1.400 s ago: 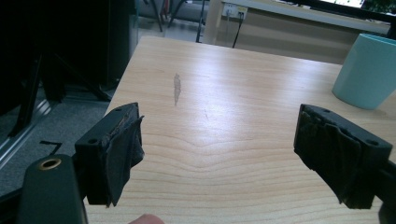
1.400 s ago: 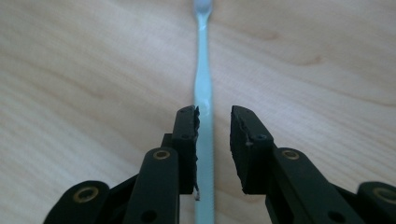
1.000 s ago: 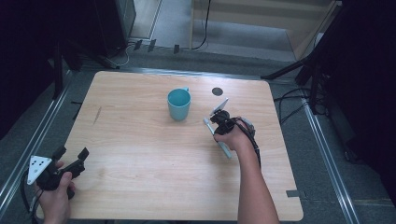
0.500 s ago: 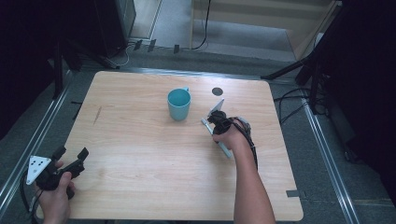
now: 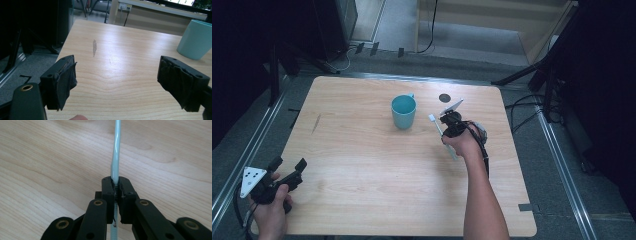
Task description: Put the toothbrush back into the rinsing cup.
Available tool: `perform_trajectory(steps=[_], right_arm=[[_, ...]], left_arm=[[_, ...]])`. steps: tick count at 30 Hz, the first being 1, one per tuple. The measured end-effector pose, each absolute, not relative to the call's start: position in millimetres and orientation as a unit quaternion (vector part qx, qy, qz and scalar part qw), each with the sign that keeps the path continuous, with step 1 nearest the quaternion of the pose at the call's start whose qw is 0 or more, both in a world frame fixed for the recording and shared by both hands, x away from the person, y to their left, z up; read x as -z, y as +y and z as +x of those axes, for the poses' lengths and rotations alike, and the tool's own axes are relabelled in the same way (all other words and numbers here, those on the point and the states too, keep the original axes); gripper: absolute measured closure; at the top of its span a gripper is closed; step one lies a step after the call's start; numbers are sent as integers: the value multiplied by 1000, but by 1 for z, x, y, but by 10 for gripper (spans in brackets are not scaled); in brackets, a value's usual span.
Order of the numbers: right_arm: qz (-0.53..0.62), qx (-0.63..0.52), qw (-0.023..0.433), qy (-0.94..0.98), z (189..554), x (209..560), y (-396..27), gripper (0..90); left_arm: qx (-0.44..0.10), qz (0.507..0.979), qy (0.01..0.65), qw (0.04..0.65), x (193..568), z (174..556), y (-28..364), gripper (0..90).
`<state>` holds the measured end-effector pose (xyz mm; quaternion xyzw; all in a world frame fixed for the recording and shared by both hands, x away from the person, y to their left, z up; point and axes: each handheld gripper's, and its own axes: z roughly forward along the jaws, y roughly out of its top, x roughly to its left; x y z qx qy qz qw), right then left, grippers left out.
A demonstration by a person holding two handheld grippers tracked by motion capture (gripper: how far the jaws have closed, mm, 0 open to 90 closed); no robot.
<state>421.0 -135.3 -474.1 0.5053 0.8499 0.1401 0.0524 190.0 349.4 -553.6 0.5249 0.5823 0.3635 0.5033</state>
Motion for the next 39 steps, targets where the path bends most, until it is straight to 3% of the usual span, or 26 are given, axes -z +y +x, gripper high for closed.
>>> perform_trajectory(steps=[20,35,39], right_arm=[[564,-313,178,743,423,433,-142,850],[514,-431,298,679,416,422,-108,849],[503,-471,303,658,417,421,-105,849]], left_arm=[[-363,525,582,504,554,190,350,156],[-363,524,582,505,554,190,350,158],[-363,523,582,506,554,190,350,158]])
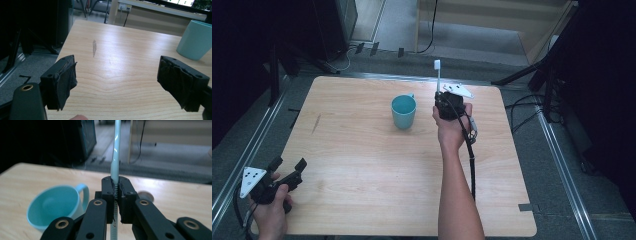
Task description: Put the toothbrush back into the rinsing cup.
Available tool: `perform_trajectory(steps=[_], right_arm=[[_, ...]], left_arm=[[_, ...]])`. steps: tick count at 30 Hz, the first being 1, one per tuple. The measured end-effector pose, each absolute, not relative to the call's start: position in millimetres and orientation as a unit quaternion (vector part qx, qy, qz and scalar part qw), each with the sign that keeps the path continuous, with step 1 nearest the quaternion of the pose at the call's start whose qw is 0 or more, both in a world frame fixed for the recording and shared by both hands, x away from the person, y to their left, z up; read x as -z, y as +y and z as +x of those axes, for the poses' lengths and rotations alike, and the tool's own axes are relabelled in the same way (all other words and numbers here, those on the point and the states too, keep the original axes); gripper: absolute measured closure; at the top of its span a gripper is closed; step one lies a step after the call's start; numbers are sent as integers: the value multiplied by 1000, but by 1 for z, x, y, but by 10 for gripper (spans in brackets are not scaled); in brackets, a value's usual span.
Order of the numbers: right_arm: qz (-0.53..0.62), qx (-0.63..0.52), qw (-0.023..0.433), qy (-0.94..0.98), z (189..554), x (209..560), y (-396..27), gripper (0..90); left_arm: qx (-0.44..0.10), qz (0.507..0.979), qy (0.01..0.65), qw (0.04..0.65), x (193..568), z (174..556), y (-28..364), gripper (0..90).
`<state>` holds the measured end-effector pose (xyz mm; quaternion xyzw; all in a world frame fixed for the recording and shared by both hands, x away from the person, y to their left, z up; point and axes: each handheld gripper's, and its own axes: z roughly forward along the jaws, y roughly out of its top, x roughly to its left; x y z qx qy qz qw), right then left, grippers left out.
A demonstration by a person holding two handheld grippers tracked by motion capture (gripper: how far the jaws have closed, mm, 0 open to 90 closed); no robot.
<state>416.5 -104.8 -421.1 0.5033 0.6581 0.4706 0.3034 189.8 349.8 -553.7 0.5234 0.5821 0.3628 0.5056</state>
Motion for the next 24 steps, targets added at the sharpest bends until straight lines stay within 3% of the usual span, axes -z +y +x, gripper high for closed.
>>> perform_trajectory(steps=[11,24], right_arm=[[461,-505,315,658,418,426,-79,849],[442,-536,299,655,422,427,-43,849]], left_arm=[[-362,523,582,507,554,190,350,158],[-361,521,582,509,554,189,351,158]])
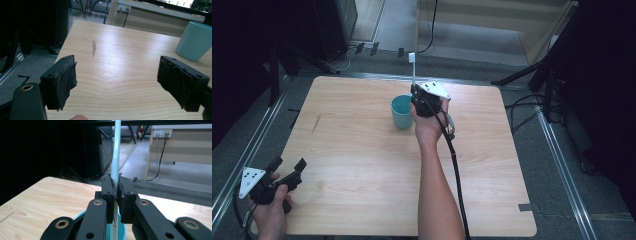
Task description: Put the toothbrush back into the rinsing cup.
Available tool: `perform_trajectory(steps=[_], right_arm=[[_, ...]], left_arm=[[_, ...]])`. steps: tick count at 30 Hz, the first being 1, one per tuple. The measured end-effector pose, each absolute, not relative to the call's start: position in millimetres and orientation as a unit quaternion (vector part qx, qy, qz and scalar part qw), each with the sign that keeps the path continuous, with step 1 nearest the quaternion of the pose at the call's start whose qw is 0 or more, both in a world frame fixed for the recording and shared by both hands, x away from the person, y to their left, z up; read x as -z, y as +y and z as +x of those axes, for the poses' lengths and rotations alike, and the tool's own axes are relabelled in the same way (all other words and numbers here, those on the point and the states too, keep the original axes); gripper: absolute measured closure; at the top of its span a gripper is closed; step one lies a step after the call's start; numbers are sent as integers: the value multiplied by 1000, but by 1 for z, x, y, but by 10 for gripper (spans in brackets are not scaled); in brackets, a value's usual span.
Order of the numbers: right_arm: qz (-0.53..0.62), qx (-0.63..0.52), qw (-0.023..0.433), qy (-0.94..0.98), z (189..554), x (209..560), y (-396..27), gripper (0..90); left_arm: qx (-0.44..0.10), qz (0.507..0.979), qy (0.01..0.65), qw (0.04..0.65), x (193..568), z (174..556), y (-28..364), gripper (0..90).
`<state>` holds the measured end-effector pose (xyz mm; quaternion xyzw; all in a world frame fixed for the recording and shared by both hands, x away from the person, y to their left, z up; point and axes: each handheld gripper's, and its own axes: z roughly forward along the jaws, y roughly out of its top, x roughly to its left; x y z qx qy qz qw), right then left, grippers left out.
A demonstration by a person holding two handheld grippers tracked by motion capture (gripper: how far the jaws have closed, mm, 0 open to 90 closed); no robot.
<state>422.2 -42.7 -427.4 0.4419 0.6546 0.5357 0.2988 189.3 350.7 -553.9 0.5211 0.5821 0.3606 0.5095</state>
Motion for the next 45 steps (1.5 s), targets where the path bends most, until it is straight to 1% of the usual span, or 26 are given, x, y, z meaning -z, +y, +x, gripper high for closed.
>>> perform_trajectory(steps=[8,17,29,39,43,45], right_arm=[[438,-534,284,665,427,438,-25,849],[442,-518,273,679,429,449,-16,849],[469,-485,256,692,432,477,-11,848],[481,-469,251,697,433,482,-7,845],[483,-470,250,696,433,482,-8,825],[483,-471,251,694,433,481,-9,834]], left_arm=[[-359,520,582,511,554,189,351,158],[-359,520,582,512,554,189,351,158],[-358,520,582,513,554,189,351,158],[-357,519,582,514,554,189,351,158],[-356,519,583,514,554,189,352,158],[-356,518,583,515,554,189,352,158]])
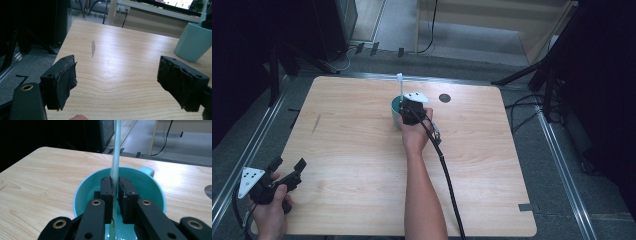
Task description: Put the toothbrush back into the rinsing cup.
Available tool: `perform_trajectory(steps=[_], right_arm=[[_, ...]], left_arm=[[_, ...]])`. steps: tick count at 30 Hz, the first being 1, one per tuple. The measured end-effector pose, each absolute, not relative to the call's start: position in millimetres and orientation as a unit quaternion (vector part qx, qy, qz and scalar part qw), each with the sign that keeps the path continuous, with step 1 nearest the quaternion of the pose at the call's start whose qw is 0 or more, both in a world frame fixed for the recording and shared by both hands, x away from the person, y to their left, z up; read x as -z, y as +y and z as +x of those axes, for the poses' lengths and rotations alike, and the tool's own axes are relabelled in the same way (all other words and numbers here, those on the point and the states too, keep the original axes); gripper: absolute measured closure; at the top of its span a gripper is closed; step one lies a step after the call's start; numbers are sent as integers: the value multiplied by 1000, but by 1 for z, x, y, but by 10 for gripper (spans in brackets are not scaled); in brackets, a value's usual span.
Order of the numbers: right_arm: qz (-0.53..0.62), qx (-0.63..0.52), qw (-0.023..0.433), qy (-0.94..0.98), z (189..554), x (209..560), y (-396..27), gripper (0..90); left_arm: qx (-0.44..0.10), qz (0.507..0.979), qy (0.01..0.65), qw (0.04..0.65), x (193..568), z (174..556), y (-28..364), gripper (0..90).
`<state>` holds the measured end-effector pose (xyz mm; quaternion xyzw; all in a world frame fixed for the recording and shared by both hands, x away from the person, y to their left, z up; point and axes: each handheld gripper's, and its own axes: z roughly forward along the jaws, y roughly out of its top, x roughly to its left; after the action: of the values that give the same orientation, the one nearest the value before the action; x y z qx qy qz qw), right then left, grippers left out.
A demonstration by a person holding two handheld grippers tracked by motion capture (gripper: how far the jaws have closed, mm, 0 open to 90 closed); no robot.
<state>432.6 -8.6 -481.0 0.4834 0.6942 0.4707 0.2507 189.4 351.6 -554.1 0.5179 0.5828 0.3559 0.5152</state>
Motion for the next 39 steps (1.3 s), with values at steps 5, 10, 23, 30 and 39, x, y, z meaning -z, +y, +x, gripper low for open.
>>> perform_trajectory(steps=[5,10,23,30,39], right_arm=[[480,-476,253,692,432,477,-11,836],[482,-482,260,684,431,470,-17,814],[497,-500,280,652,428,452,-69,533],[506,-483,290,653,422,448,-107,145],[495,-459,327,661,404,449,-138,0]], left_arm=[[-356,519,583,514,554,189,352,158],[-357,519,583,514,554,189,351,158],[-359,520,582,512,554,190,351,158],[-359,522,581,511,554,189,351,158],[-359,523,581,510,554,190,350,158]])
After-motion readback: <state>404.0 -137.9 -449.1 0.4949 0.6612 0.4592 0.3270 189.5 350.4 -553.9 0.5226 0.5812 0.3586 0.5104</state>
